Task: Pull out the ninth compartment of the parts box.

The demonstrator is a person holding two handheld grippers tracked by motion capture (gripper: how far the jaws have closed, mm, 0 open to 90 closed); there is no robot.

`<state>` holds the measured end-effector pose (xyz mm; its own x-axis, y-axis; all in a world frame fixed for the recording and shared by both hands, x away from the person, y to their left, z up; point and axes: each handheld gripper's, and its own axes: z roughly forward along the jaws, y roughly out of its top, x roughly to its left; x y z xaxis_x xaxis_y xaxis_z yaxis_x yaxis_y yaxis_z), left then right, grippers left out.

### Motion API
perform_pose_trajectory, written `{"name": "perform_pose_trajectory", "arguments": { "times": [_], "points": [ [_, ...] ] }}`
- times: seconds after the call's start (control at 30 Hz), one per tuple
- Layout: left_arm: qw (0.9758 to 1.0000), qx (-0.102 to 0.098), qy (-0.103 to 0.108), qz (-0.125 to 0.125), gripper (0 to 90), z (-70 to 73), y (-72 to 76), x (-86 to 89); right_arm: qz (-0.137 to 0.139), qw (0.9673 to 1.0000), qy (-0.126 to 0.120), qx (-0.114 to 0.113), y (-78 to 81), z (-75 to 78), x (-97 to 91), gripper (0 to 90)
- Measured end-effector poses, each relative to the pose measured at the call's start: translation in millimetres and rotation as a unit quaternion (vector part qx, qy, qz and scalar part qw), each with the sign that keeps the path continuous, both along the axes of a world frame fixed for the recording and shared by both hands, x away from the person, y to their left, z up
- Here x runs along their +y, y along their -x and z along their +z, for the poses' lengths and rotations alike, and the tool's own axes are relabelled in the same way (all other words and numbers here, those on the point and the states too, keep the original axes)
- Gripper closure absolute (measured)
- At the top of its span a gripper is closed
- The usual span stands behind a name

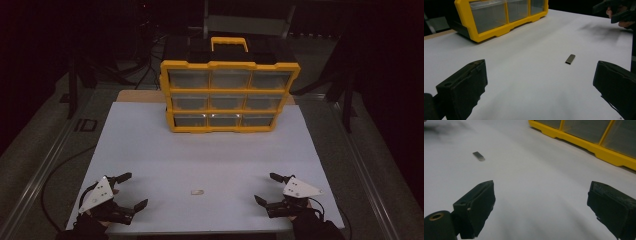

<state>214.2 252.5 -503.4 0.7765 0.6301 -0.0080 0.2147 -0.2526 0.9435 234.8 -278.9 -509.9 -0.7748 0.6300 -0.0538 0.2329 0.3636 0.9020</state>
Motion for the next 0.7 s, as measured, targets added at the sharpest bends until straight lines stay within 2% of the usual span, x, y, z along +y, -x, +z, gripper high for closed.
{"name": "perform_pose_trajectory", "arguments": {
  "times": [0.33,0.5,0.7],
  "points": [
    [1.0000,-0.001,-0.003,-0.001,0.0,0.2,-0.7,-2.1,0.012,0.9998,0.006,0.014,0.6,-1.2,0.2,7.5],
    [1.0000,-0.003,-0.004,-0.002,0.0,0.3,1.0,-0.8,0.010,0.9999,0.001,0.012,0.8,0.9,0.4,7.5],
    [0.9999,-0.003,-0.007,-0.007,0.0,-0.6,1.7,-1.4,0.015,0.9998,0.011,0.007,1.9,2.9,4.8,7.5]
  ]
}}
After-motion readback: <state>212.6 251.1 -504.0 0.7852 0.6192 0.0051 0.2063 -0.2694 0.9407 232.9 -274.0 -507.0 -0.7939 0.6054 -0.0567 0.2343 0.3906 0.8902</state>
